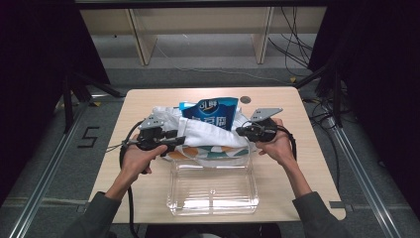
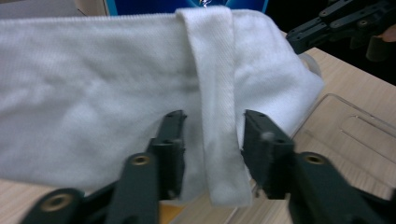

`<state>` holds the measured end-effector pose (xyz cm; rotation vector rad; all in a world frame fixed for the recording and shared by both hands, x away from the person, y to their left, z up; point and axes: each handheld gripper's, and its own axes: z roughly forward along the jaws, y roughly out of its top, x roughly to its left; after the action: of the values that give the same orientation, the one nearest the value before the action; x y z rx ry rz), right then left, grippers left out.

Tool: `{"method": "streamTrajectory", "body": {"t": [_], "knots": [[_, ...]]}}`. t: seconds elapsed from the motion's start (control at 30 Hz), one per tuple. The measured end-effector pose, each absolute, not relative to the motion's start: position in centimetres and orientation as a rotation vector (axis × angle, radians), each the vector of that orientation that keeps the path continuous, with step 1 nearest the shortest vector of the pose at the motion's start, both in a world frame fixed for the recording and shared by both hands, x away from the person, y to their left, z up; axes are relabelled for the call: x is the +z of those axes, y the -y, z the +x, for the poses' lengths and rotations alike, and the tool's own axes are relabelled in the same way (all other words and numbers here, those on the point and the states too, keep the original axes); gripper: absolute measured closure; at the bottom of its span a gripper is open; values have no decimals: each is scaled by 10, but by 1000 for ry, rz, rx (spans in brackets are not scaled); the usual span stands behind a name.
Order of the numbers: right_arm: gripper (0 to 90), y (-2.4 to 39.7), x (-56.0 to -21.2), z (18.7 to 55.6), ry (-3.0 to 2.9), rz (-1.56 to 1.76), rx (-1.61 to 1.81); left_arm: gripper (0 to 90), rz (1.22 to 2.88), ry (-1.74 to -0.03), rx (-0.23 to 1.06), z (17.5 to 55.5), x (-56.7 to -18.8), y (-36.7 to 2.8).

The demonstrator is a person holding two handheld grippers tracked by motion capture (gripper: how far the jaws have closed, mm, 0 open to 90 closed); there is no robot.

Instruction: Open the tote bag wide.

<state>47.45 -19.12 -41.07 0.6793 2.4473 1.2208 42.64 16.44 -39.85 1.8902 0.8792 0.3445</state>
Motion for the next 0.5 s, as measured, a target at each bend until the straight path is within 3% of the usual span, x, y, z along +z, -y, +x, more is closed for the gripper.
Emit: {"method": "streamTrajectory", "body": {"t": [0.07, 0.17, 0.3, 0.5], "knots": [[893, 192, -410, 473, -2465, 697, 1210, 729, 1894, -876, 344, 428, -399, -164], [892, 192, -412, 475, -2450, 673, 1228, 809, 1931, -843, 366, 432, -407, -167], [892, 193, -417, 477, -2467, 700, 1227, 832, 1964, -852, 371, 436, -421, -170], [892, 186, -434, 480, -2556, 700, 1153, 841, 2086, -879, 276, 452, -457, -176]]}}
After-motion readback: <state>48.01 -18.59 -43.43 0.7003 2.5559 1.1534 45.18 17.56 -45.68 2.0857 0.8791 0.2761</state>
